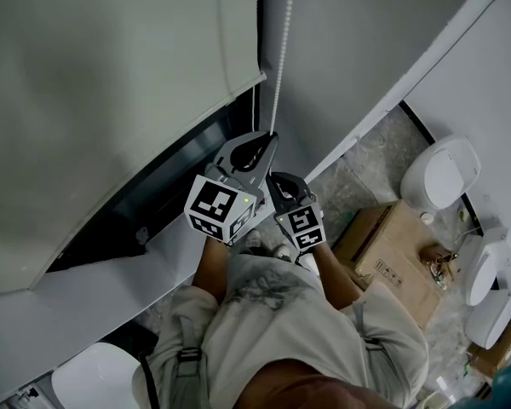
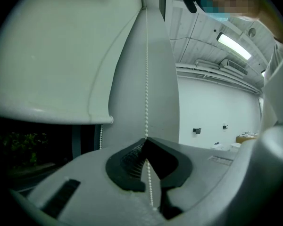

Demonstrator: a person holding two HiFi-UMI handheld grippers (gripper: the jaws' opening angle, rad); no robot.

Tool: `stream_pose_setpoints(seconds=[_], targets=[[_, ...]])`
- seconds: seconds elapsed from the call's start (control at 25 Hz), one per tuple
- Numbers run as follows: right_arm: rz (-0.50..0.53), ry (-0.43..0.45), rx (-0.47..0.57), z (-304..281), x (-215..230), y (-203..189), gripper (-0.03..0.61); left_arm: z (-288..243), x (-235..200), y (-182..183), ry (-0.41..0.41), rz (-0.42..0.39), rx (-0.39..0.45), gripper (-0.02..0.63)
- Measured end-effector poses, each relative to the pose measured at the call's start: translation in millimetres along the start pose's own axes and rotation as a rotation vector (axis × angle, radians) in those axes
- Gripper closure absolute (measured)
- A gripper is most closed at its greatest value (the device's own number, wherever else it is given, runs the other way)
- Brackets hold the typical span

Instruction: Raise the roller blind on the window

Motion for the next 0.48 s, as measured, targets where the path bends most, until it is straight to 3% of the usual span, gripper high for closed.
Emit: stream_pose_setpoints(seconds=[0.48], targets=[[-0.023,0.008,-0.054,-7.1,-2.6,-39.9,0.566,0.3,-1.1,-45.6,-0.007,0.030,-0.057,0.603]])
Point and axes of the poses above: the fingertips, and each gripper's own axes: z backward along the fingers, x to its right, y out of its top, the point moved 1 cm from there along z, backward along the fingers, and after that the axes turned 11 degrees about y, right-handed, at the moved point
